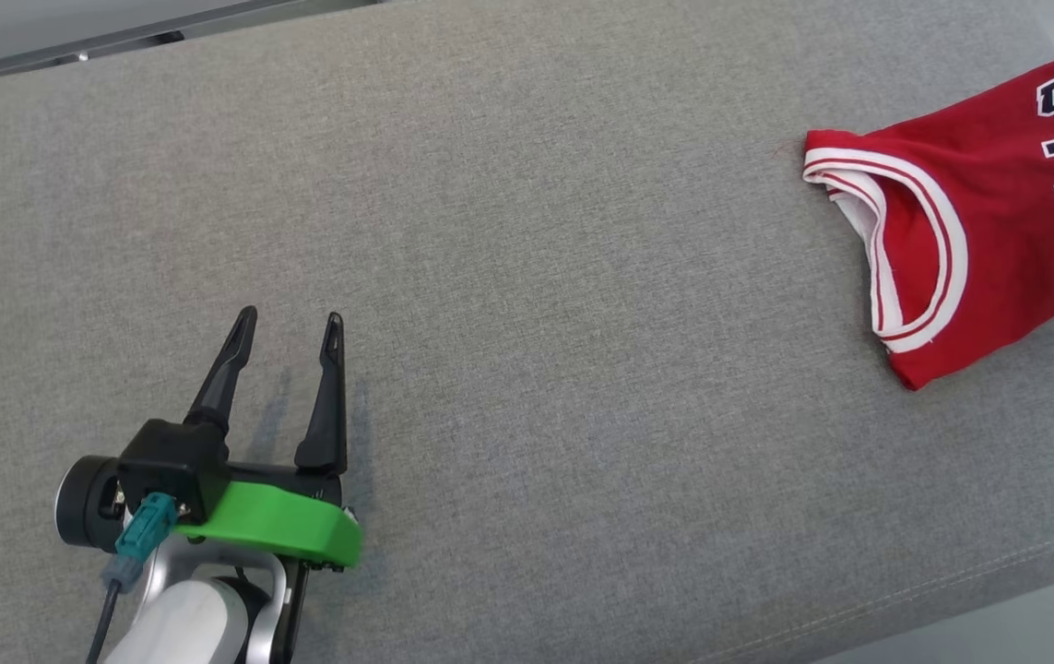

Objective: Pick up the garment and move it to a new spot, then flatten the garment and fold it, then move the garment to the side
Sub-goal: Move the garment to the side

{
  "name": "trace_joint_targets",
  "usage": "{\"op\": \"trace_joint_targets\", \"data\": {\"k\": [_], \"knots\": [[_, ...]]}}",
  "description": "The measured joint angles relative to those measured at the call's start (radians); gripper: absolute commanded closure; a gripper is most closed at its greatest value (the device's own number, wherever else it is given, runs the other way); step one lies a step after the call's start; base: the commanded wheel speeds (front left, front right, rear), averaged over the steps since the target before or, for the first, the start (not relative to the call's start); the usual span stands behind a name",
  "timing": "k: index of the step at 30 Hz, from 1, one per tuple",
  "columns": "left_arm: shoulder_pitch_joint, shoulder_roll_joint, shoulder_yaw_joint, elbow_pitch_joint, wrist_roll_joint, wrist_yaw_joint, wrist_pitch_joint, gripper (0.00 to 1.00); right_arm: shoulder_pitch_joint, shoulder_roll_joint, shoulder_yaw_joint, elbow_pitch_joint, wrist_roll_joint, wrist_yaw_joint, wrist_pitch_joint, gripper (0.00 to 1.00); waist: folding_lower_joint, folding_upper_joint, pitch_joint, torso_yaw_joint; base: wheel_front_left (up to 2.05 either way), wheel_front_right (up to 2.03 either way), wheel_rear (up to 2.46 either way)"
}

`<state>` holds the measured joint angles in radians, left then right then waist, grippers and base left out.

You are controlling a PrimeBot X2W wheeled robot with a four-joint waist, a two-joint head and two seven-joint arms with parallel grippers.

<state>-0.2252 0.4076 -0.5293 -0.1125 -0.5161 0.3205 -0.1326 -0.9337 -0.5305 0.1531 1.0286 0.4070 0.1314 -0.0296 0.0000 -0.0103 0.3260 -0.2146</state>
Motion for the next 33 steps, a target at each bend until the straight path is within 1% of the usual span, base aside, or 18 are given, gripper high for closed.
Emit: {"op": "trace_joint_targets", "data": {"k": [5,6,7,8,9,15,21,27,29,30,32,33], "knots": [[-0.006,0.013,0.0,-0.018,0.009,0.008,0.01,0.0,-0.017,0.01,-0.032,0.08,-0.05,0.0,-0.067,1.0,0.0,0.0,0.035,0.018,0.0,0.0,0.0],[-0.008,0.015,0.001,-0.021,0.009,0.01,0.012,0.0,-0.02,0.012,-0.044,0.099,-0.058,0.0,-0.085,0.87,0.0,0.0,0.04,0.021,0.0,0.0,0.0],[-0.01,0.016,0.002,-0.023,0.01,0.011,0.012,0.0,-0.025,0.012,-0.051,0.119,-0.071,0.0,-0.098,0.6,0.0,0.0,0.045,0.024,0.0,0.0,0.0],[-0.012,0.016,0.002,-0.025,0.01,0.013,0.013,0.0,-0.03,0.012,-0.059,0.136,-0.081,0.0,-0.11,0.09,0.0,0.0,0.049,0.027,0.0,0.0,0.0],[-0.012,0.017,0.002,-0.026,0.01,0.014,0.013,0.0,-0.033,0.013,-0.067,0.152,-0.089,0.0,-0.122,0.0,0.0,0.0,0.052,0.03,0.0,0.0,0.0],[-0.012,0.018,0.003,-0.026,0.01,0.015,0.012,0.0,-0.054,0.028,-0.088,0.203,-0.134,0.0,-0.172,0.0,0.0,0.0,0.055,0.034,0.0,0.0,0.0],[-0.012,0.012,0.001,-0.011,0.006,0.015,-0.002,0.0,-0.063,0.08,-0.073,0.204,-0.136,0.0,-0.184,0.0,0.0,0.0,0.035,0.03,0.0,0.0,0.0],[-0.01,-0.011,0.0,0.018,-0.01,0.012,-0.032,0.0,-0.059,0.104,-0.015,0.153,-0.11,0.0,-0.196,0.0,0.0001,0.0,-0.006,0.03,0.0,0.0,0.0],[-0.009,-0.021,0.001,0.028,-0.022,0.008,-0.046,0.0,-0.05,0.11,0.007,0.125,-0.097,0.0,-0.202,0.0,0.0,0.0,-0.024,0.033,0.0,0.0,0.0],[-0.001,-0.03,0.005,0.042,-0.032,0.005,-0.058,0.0,-0.034,0.111,0.031,0.09,-0.082,0.0,-0.206,0.0,0.0,0.0,-0.045,0.036,0.0,0.0,0.0],[0.005,-0.035,0.007,0.05,-0.038,0.005,-0.064,0.0,-0.023,0.113,0.044,0.076,-0.07,0.0,-0.207,0.0,0.0,0.0,-0.057,0.038,0.0,0.0,0.0],[0.018,-0.044,0.012,0.063,-0.046,0.005,-0.081,0.0,0.002,0.119,0.068,0.04,-0.043,0.0,-0.207,0.0,0.0,0.0,-0.081,0.042,0.0,0.0,0.0]]}}
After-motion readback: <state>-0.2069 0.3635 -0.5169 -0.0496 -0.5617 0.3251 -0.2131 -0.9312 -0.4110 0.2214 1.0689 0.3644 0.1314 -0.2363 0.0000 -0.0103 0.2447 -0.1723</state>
